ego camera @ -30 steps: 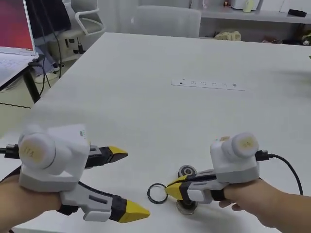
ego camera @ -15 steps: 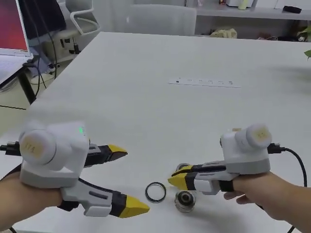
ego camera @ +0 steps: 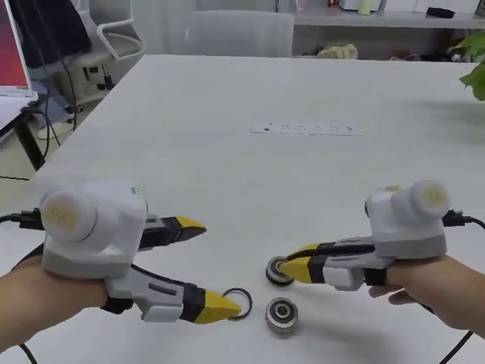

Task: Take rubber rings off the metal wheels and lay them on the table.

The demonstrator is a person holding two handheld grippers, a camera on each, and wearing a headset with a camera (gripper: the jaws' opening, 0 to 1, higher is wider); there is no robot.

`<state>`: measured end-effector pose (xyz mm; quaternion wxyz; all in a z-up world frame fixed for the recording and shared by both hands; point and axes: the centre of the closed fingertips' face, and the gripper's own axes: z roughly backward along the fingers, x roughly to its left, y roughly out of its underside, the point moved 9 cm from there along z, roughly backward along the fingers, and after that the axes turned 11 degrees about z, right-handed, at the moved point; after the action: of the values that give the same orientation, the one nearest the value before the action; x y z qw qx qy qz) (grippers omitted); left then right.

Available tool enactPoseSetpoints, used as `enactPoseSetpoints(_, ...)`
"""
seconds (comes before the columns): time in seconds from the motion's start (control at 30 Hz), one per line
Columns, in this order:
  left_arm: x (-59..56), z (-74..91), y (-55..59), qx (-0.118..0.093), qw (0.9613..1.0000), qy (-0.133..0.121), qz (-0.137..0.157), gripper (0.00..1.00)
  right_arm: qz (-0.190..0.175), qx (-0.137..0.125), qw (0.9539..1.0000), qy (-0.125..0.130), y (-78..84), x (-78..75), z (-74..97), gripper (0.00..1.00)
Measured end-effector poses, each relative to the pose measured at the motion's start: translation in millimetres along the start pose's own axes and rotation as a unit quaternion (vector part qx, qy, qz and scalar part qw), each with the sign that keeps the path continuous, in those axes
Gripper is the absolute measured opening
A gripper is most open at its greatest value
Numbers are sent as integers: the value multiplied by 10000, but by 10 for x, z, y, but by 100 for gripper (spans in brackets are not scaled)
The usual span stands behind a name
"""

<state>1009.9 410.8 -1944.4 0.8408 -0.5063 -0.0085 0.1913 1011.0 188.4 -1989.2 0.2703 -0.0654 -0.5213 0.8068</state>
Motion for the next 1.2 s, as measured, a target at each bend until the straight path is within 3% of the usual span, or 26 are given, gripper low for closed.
enactPoseSetpoints(0.33,101,-130,-94,1,10000,90,30,65,324,161,9992,185,47,-108,123,16)
enactPoseSetpoints(0.43,126,-189,-117,28,9999,127,21,62,517,319,9979,222,92,-132,126,17)
enactPoseSetpoints(0.87,245,-414,-83,269,9994,233,41,51,838,621,9942,277,225,-143,37,19)
enactPoseSetpoints(1.2,240,-586,-36,411,9987,272,94,44,959,731,9923,278,285,-156,34,20)
